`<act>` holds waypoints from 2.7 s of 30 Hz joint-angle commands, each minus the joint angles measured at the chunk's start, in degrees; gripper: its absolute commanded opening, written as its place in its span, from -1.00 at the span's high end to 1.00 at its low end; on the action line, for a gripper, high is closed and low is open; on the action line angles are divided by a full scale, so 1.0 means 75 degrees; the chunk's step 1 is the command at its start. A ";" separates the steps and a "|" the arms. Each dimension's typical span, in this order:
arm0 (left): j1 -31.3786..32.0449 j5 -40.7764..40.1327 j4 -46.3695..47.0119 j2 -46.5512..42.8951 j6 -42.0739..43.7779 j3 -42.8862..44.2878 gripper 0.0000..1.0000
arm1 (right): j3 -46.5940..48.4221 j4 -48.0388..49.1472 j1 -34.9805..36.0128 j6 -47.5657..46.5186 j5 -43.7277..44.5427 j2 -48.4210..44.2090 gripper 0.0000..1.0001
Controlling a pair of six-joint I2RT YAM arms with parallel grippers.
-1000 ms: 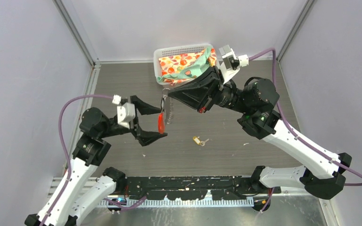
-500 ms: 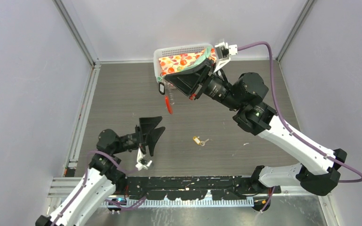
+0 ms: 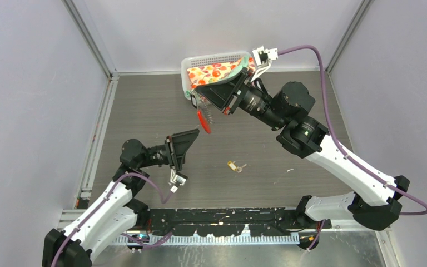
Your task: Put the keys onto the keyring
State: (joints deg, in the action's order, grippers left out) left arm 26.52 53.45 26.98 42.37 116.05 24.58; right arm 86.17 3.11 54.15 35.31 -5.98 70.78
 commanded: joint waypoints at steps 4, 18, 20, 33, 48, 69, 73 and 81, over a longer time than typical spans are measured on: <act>0.0256 0.0053 0.0999 -0.0760 -0.2480 0.0303 -0.16 | 0.0247 0.0246 -0.0016 0.0203 0.0071 -0.0196 0.98; 0.0647 -0.1807 -0.1949 -0.1572 -1.1109 0.2378 -0.97 | -0.0047 0.0663 0.0008 0.0241 0.0140 -0.0160 0.98; 0.0656 -0.1406 -0.2553 -0.1586 -1.1850 0.2601 -0.99 | -0.0090 0.0674 0.0103 0.0082 0.0311 -0.0157 0.98; 0.0694 -0.4469 -0.3459 -0.0737 -1.4027 0.3277 -0.69 | -0.0122 0.0449 0.1435 -0.1732 0.2241 -0.0029 0.98; 0.0694 -0.3859 -0.3388 -0.0763 -1.5735 0.3644 0.99 | 0.0051 -0.0242 0.1585 -0.2296 0.1639 0.0021 0.82; 0.0682 -0.2899 -0.3290 0.0789 -1.9326 0.6073 0.99 | -0.1755 0.0864 -0.0281 -0.1463 -0.1530 -0.1831 -0.95; 0.0682 -0.2519 -0.3321 0.0853 -1.9488 0.6051 1.00 | -0.1038 0.1163 -0.0603 -0.1017 -0.2395 -0.1113 -0.78; 0.0682 -0.2217 -0.2972 0.0739 -1.9526 0.5917 0.99 | -0.0508 0.1506 -0.1031 -0.0154 -0.3188 -0.0318 -0.31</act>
State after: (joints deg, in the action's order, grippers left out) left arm 31.59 34.74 1.41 49.23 -29.43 68.34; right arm 80.14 9.04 47.27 29.61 -25.15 68.07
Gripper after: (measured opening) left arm 0.074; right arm 0.689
